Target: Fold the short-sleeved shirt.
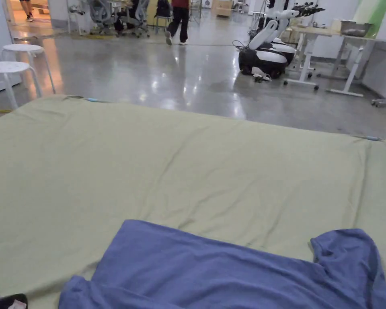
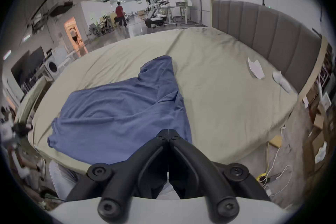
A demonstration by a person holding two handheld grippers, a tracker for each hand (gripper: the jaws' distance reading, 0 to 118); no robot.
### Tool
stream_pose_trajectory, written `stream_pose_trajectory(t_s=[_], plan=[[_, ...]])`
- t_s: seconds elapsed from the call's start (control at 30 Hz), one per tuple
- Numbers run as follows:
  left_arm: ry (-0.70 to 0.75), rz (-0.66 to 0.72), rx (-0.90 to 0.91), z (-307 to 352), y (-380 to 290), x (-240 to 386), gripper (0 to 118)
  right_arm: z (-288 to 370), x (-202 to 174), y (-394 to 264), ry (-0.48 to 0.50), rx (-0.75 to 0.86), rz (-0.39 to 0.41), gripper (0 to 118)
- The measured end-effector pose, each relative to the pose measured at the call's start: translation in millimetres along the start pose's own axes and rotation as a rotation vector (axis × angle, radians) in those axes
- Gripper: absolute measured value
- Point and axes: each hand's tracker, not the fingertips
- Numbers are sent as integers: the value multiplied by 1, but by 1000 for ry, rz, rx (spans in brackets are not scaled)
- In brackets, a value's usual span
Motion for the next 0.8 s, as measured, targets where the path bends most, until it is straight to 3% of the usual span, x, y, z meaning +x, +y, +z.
stream_pose_trajectory(t_s=[0.13,0.37,0.4,0.43,0.47,0.5,0.57,0.7,0.73,0.77,0.8], plan=[[-20,-67,-25,-56,45,15,1,-19,-4,8,122,-66,-51,2],[-80,-118,-99,-209,126,37,2,-49,-4,19,72,-133,-84,2],[-99,-101,-124,-231,134,36,12,-51,-5,21,68,-142,-82,2],[-105,-100,-141,-249,140,34,38,-53,-5,23,63,-152,-81,2],[-98,-99,-181,-270,144,33,74,-55,-5,24,60,-160,-77,2],[-75,-106,-222,-286,145,32,102,-56,-6,26,59,-164,-73,2],[26,-116,-330,-312,148,31,101,-56,-7,31,53,-167,-61,2],[41,-185,-421,-328,132,35,96,-60,-6,40,47,-175,-48,2],[75,-248,-385,-325,130,39,87,-63,-5,40,46,-178,-49,2],[122,-304,-364,-322,127,44,67,-66,-4,42,46,-182,-53,2],[179,-323,-341,-317,126,46,32,-69,-2,44,48,-185,-60,2]])
